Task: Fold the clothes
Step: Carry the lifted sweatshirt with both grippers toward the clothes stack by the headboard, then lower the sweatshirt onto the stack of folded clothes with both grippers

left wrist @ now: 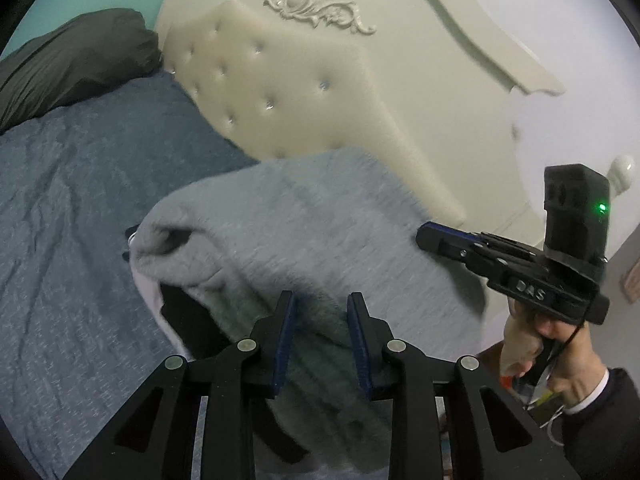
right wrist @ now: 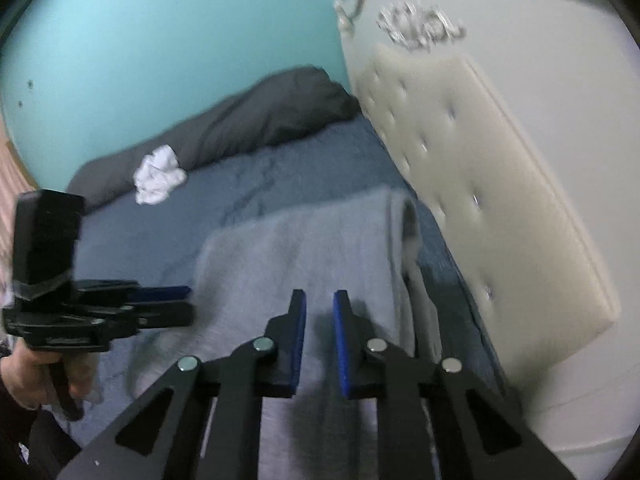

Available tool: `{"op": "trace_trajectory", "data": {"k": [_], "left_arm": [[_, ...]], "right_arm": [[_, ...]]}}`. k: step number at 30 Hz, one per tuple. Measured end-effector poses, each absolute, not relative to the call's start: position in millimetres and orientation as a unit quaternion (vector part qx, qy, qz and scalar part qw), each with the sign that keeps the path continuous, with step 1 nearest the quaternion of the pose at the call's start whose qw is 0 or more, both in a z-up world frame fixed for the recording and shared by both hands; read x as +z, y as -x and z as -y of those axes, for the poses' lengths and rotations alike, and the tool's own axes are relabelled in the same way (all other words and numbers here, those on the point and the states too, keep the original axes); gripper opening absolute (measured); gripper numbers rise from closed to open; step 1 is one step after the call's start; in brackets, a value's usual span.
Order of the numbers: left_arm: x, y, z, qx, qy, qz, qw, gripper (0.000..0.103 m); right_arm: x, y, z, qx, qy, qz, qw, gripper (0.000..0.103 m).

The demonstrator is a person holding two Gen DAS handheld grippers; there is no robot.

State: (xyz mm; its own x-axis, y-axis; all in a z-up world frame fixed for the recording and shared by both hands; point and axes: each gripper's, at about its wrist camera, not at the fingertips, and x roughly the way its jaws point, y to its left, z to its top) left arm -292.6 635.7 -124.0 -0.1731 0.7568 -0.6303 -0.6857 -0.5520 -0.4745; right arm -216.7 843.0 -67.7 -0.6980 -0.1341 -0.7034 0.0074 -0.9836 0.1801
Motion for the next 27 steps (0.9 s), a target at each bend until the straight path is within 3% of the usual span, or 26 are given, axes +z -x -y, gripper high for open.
{"op": "trace_trajectory", "data": {"k": [4,16,27], "left_arm": [[-138.6,293.3,-634.6,0.763,0.443,0.038,0.469,0.03],[-163.9,284.5,-639.7,0.763,0.443,0.036,0.469,0.032],[-116.8,254.9,-629.2,0.778,0.398,0.024,0.486,0.03]], "right_arm": [[-94.0,215.4,-853.3,-0.916,-0.383,0.113,0.027,0.003],[-140.6,202.4,-864.6,-0.916,-0.365,0.163,0.019,0.001],[-97.1,167.7,-853.7,-0.937,-0.31,0.159,0.03,0.002]]}}
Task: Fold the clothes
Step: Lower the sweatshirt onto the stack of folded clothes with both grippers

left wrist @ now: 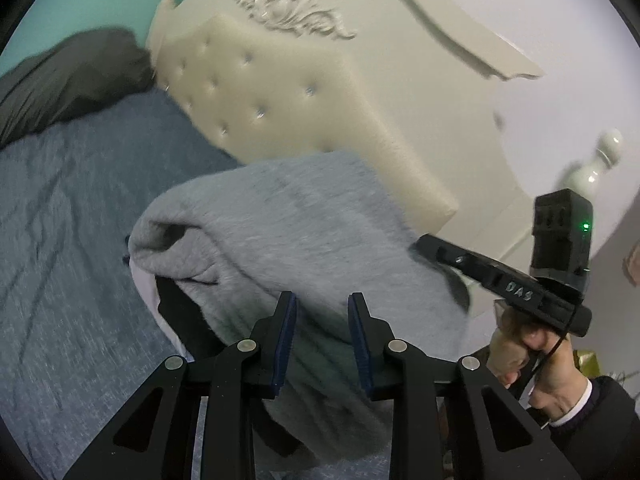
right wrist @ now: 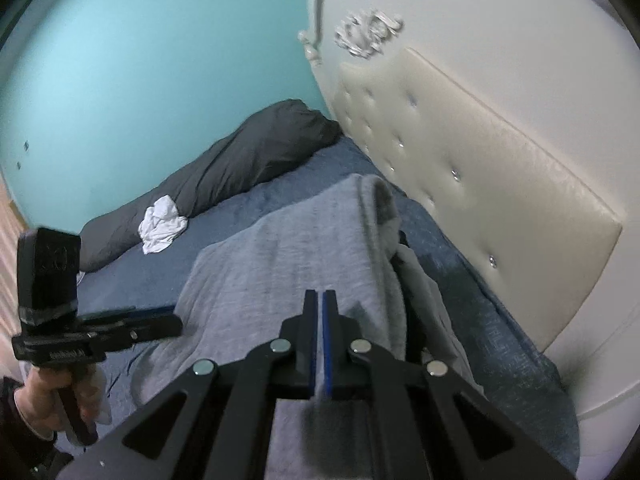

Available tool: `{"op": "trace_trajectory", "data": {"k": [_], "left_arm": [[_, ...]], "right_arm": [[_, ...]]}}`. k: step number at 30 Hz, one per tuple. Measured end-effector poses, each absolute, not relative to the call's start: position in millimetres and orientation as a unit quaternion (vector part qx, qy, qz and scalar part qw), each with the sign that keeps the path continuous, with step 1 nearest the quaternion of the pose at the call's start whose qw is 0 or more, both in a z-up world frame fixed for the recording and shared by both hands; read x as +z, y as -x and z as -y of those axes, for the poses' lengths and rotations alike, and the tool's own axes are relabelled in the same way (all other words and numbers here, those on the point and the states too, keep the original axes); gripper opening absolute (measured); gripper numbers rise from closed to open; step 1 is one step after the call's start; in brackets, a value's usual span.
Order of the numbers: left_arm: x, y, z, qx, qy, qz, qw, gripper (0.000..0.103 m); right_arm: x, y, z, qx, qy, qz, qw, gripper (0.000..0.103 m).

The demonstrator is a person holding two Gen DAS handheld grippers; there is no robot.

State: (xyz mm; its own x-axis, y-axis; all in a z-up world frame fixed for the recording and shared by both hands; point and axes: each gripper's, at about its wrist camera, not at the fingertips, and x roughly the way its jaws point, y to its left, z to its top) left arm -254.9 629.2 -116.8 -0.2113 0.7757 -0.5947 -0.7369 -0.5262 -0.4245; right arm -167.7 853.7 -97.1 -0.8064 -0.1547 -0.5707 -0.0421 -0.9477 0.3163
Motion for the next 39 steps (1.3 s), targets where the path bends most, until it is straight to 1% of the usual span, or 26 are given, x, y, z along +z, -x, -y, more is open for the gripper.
{"op": "trace_trajectory", "data": {"k": [4,9,13,20,23,26,30,39], "left_arm": [[-123.5,243.3,-633.5,0.773,0.401,0.016,0.491,0.03],[-140.0,244.6,-634.3,0.77,0.409,0.02,0.489,0.032],[-142.5,243.4,-636.2,0.771,0.409,0.017,0.487,0.032],[-118.9,240.5,-624.6,0.78,0.396,0.027,0.484,0.03],[-120.4,240.0,-623.1,0.778,0.401,0.022,0.483,0.031],[-126.7,240.9,-623.3,0.775,0.408,0.027,0.482,0.031],[-129.7,239.1,-625.3,0.774,0.41,0.026,0.482,0.031],[-105.0,234.4,-601.1,0.786,0.396,0.03,0.474,0.031]], "right_arm": [[-104.0,161.5,-842.5,-0.936,-0.318,0.143,0.036,0.002],[-127.8,156.7,-843.7,-0.933,-0.316,0.168,0.033,0.001],[-139.3,154.7,-843.5,-0.933,-0.314,0.174,0.024,0.001],[-113.7,149.0,-848.0,-0.941,-0.286,0.181,0.018,0.001],[-112.1,150.4,-852.8,-0.939,-0.291,0.185,0.004,0.001],[-123.0,153.9,-851.6,-0.934,-0.307,0.182,0.0,0.001],[-137.0,153.6,-853.8,-0.928,-0.315,0.2,-0.009,0.001],[-99.3,144.6,-852.7,-0.938,-0.287,0.193,-0.008,0.001]]}}
